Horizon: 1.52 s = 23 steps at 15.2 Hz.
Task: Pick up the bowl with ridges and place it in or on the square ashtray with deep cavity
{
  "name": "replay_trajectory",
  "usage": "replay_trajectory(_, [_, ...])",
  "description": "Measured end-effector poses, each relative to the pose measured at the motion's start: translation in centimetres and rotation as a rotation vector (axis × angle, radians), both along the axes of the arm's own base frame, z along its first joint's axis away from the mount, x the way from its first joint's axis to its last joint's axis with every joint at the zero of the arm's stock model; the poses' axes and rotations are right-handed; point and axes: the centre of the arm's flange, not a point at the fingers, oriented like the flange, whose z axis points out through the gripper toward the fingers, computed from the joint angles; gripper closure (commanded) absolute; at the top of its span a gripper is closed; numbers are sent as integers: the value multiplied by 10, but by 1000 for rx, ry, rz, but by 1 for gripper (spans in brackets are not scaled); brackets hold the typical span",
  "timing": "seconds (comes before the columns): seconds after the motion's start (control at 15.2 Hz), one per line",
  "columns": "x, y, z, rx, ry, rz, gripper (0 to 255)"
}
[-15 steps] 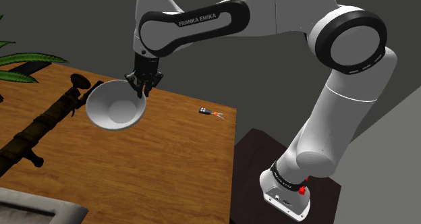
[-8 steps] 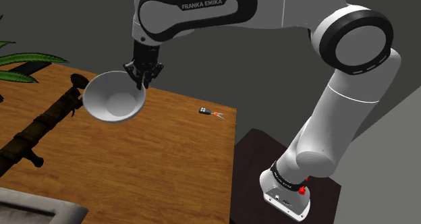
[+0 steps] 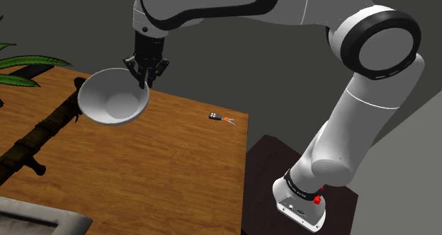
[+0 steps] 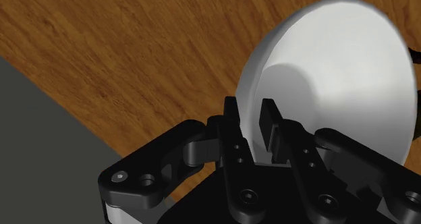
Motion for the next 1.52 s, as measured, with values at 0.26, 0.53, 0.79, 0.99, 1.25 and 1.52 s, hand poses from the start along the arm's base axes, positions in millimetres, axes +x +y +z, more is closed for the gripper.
replay_trajectory(0.26, [-17, 45, 7, 0, 1, 1, 255])
replay_trajectory(0.53, [-40, 93, 14, -1, 0, 2, 255])
replay_trajectory(0.79, [-57, 142, 23, 0, 0, 1, 255])
replay_trajectory(0.99, [-74, 175, 28, -1, 0, 1, 255])
replay_trajectory(1.25, [-94, 223, 33, 0, 1, 2, 255])
replay_trajectory(1.52, [-112, 272, 40, 0, 0, 2, 255])
